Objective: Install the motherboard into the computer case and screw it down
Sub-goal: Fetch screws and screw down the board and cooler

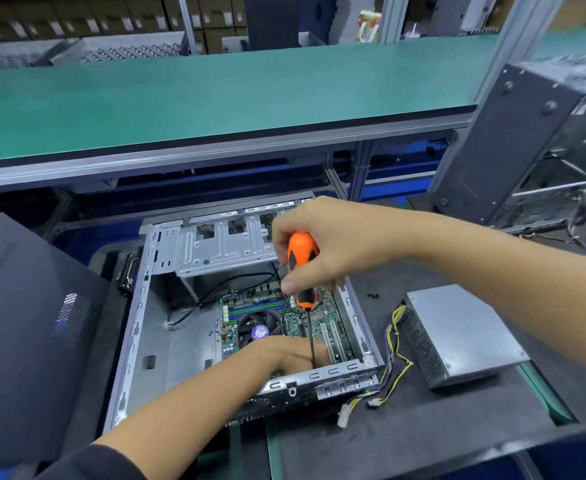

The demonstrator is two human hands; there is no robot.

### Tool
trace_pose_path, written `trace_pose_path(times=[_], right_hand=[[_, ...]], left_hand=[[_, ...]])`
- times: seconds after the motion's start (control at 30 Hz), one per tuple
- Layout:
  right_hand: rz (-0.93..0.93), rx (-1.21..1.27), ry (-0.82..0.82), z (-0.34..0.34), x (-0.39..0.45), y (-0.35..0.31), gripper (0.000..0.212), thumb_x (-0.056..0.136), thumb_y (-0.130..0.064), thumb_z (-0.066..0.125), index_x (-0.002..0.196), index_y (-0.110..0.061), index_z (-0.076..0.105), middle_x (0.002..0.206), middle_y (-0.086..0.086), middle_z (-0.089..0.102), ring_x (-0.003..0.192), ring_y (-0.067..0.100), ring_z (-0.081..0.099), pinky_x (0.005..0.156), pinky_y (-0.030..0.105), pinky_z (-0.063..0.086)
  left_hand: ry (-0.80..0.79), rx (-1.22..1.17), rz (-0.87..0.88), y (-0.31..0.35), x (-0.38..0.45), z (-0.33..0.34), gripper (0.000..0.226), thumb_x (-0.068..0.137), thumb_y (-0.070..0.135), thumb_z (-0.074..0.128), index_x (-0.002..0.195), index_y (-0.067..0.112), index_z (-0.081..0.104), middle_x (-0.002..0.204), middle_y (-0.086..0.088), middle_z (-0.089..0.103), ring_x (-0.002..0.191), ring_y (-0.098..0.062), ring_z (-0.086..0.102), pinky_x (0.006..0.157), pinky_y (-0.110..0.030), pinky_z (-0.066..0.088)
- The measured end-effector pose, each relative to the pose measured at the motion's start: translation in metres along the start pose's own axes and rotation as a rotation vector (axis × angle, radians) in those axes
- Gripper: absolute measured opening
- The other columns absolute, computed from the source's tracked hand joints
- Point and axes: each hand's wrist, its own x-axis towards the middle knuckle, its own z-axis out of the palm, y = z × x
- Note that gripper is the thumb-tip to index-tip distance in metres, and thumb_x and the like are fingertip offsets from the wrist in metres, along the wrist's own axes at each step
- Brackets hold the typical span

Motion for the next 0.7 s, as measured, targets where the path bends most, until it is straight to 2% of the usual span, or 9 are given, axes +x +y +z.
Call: trace_pose_path(times=[0.03,0.1,0.2,0.27,0.33,0.43,0.53,0.63,0.7], right_hand=[[0.031,0.17,0.008,0.002,0.002,0.008,0.032,0.078,-0.029,0.079,0.094,-0.011,0.058,0.074,0.008,0.068,0.055,0.015,0.068,0.049,0.024,0.051],[0.059,0.296,0.017,0.011,0.007,0.021,0.035,0.08,-0.027,0.078,0.096,-0.002,0.059,0.077,0.017,0.068,0.056,0.021,0.069,0.05,0.025,0.052],[0.076,0.304,0.009,0.03,0.012,0.036,0.03,0.087,-0.027,0.071,0.089,0.001,0.061,0.073,0.01,0.068,0.057,0.023,0.069,0.051,0.027,0.053],[0.088,0.312,0.057,0.035,0.015,0.04,0.033,0.091,-0.031,0.065,0.087,0.002,0.059,0.076,0.006,0.071,0.056,0.023,0.069,0.05,0.028,0.054],[0.052,0.267,0.194,0.028,0.019,0.04,0.036,0.093,-0.034,0.06,0.083,0.0,0.053,0.076,0.011,0.07,0.051,0.017,0.067,0.047,0.022,0.05],[-0.056,0.25,0.496,-0.001,0.026,0.035,0.037,0.097,-0.032,0.053,0.076,-0.003,0.043,0.067,0.024,0.058,0.043,0.006,0.053,0.045,0.015,0.04],[-0.095,0.375,0.751,-0.035,0.035,0.03,0.031,0.098,-0.029,0.049,0.072,-0.015,0.04,0.05,0.005,0.05,0.042,0.008,0.049,0.047,0.017,0.039],[-0.104,0.491,0.932,-0.07,0.041,0.033,0.033,0.099,-0.025,0.048,0.071,-0.02,0.032,0.046,-0.012,0.035,0.039,0.01,0.038,0.043,0.019,0.034],[-0.085,0.519,0.971,-0.088,0.043,0.04,0.036,0.099,-0.024,0.048,0.069,-0.021,0.028,0.05,-0.014,0.026,0.041,0.01,0.03,0.042,0.021,0.031]], left_hand=[[-0.015,-0.039,-0.003,0.0,-0.002,0.0,0.013,0.085,0.003,0.062,0.076,-0.006,0.059,0.064,-0.009,0.049,0.06,-0.014,0.041,0.045,-0.011,0.031],[-0.022,-0.108,-0.041,-0.001,-0.003,-0.002,0.01,0.083,0.004,0.068,0.079,-0.004,0.064,0.065,-0.007,0.051,0.063,-0.012,0.045,0.044,-0.009,0.033],[-0.024,-0.159,-0.072,-0.003,-0.001,-0.002,0.011,0.082,0.008,0.068,0.073,0.003,0.065,0.057,-0.003,0.049,0.058,-0.012,0.045,0.049,-0.021,0.037],[0.051,-0.214,-0.069,-0.002,-0.004,-0.005,0.013,0.077,0.002,0.059,0.065,0.005,0.062,0.051,-0.006,0.047,0.051,-0.006,0.042,0.052,-0.022,0.035],[0.157,-0.271,-0.081,-0.001,-0.009,-0.013,0.024,0.069,-0.009,0.045,0.069,-0.002,0.068,0.063,-0.013,0.063,0.053,-0.001,0.051,0.056,-0.02,0.044],[0.288,-0.452,-0.049,0.001,-0.021,-0.04,0.038,0.066,-0.013,0.039,0.068,0.006,0.072,0.07,-0.006,0.07,0.075,-0.015,0.067,0.075,-0.032,0.056],[0.401,-0.503,0.038,0.015,-0.027,-0.075,0.041,0.064,-0.012,0.039,0.057,0.016,0.069,0.063,-0.006,0.068,0.072,-0.025,0.067,0.07,-0.033,0.056],[0.514,-0.501,0.098,0.039,-0.018,-0.103,0.036,0.06,-0.009,0.039,0.052,0.016,0.065,0.06,-0.007,0.067,0.063,-0.016,0.065,0.061,-0.025,0.05],[0.562,-0.48,0.124,0.051,-0.006,-0.116,0.038,0.06,-0.012,0.037,0.055,0.012,0.066,0.059,0.0,0.067,0.06,-0.011,0.063,0.058,-0.021,0.05]])
